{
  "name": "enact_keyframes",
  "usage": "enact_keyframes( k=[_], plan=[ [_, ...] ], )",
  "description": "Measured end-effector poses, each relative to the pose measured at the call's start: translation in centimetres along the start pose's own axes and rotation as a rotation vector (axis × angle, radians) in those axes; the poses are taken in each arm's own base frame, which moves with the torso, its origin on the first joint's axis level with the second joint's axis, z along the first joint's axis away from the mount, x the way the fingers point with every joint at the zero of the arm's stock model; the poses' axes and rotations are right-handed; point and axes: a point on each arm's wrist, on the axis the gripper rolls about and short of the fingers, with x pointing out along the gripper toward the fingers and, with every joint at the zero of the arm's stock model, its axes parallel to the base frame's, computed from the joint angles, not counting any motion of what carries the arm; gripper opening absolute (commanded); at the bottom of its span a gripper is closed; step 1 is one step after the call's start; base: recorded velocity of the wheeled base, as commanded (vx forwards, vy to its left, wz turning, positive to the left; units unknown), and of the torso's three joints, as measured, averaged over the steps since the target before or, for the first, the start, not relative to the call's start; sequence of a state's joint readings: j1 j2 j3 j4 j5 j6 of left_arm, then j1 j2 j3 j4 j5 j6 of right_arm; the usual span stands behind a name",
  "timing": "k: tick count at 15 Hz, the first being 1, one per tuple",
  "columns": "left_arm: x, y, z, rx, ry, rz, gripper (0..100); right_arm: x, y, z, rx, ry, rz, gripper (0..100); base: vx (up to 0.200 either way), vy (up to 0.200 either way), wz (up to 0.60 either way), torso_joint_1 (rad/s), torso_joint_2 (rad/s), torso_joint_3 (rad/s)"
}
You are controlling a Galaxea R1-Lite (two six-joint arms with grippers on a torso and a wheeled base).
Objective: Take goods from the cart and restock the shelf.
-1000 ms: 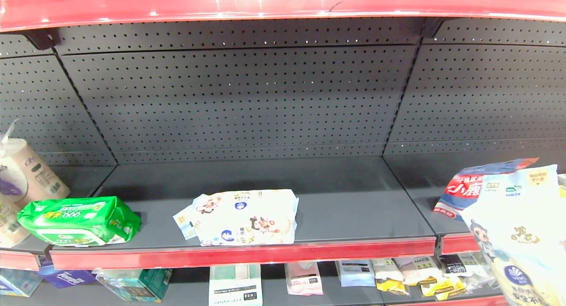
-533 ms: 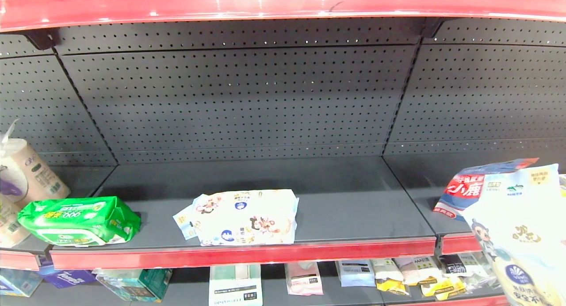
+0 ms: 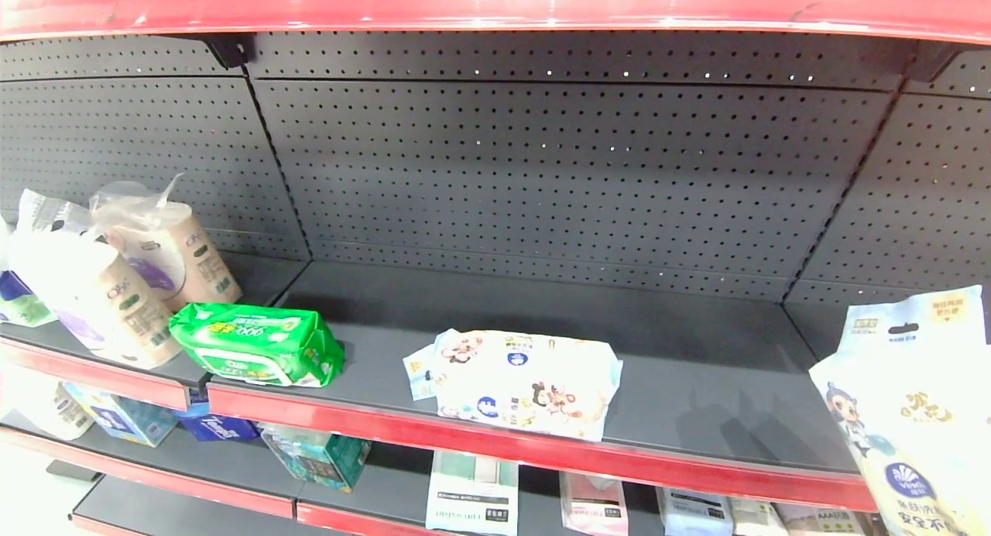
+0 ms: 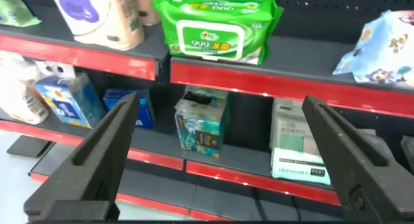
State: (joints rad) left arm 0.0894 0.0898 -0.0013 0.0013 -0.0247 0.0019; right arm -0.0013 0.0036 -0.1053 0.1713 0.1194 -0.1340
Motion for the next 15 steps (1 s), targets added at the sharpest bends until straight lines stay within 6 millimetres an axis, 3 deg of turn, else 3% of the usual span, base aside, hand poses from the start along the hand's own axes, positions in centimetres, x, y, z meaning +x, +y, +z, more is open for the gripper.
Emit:
enact_keyframes(
  k=[5,9,15],
  plan=[
    [0.0,-0.1,0.0,0.010,-0.001,-0.028,100,0.0,0.0,0.1,0.013,0.000,-0.015,0,0.000,0.000,0.00,0.000,0.00,0.000],
    [0.1,-0.1,0.0,-0.003,0.007,-0.012,100,0.3,-0.5,3.5,-0.001,0.021,-0.005,0,0.000,0.000,0.00,0.000,0.00,0.000],
    [0.0,-0.1,0.0,-0.003,0.003,-0.012,100,4.0,-1.0,6.4,-0.055,0.196,0.250,0,0.000,0.000,0.00,0.000,0.00,0.000]
  ],
)
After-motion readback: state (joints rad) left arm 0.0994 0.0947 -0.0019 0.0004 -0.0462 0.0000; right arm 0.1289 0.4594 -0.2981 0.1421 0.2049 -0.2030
